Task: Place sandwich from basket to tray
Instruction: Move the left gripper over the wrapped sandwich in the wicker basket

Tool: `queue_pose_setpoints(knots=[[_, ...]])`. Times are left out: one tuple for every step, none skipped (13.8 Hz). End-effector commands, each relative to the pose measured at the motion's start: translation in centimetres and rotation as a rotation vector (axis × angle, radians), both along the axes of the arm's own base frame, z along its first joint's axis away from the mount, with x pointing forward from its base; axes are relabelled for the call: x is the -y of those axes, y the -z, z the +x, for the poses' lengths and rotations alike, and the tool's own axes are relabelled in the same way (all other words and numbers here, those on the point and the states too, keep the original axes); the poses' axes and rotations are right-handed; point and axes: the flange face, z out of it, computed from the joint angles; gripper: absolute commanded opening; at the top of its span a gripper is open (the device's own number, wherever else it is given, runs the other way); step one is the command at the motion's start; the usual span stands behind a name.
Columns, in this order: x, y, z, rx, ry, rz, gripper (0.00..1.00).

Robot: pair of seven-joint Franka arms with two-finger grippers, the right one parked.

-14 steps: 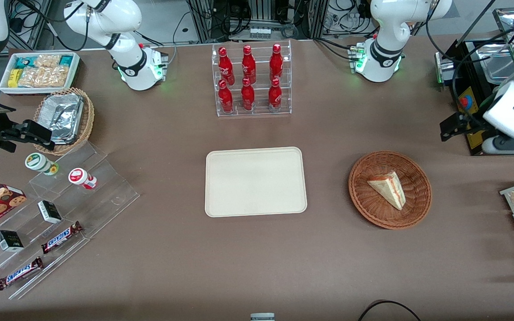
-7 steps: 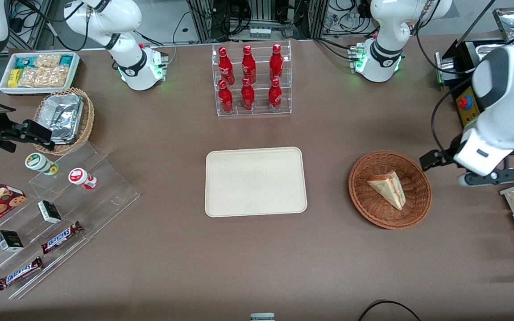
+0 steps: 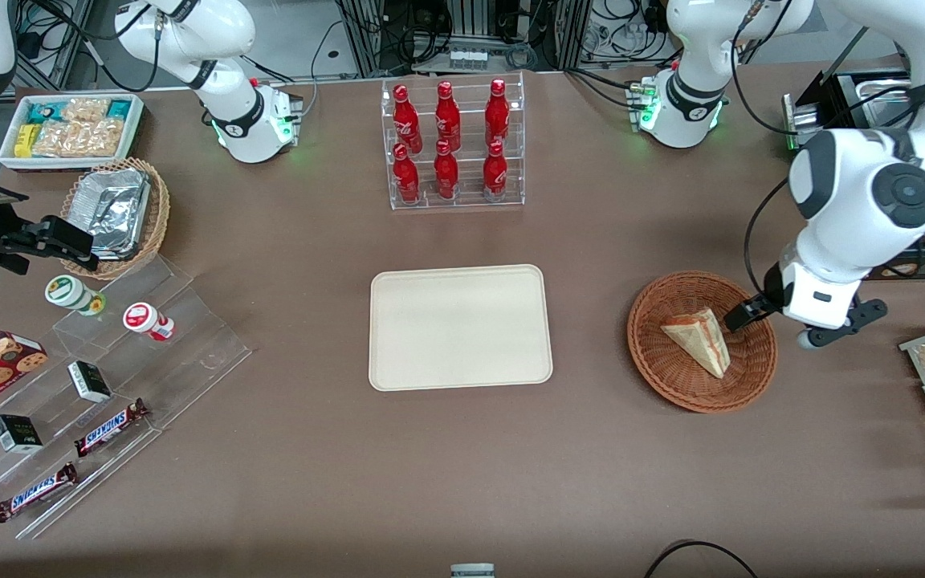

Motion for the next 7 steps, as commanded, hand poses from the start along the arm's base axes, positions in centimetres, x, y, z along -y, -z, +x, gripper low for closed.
queue_pose_setpoints(knots=[[1.2, 2.3, -1.3, 0.024, -0.071, -0.008, 1.00], [1.7, 3.4, -1.4, 0.012, -0.077, -0.009, 1.00], [1.8, 3.9, -1.5, 0.003, -0.077, -0.008, 1.00], [1.7, 4.4, -1.7, -0.008, -0.079, -0.007, 1.00], [1.7, 5.1, -1.7, -0.019, -0.079, -0.006, 1.00], [1.7, 5.7, -1.6, -0.023, -0.079, -0.006, 1.00], [1.8, 6.3, -1.7, -0.021, -0.078, -0.007, 1.00]])
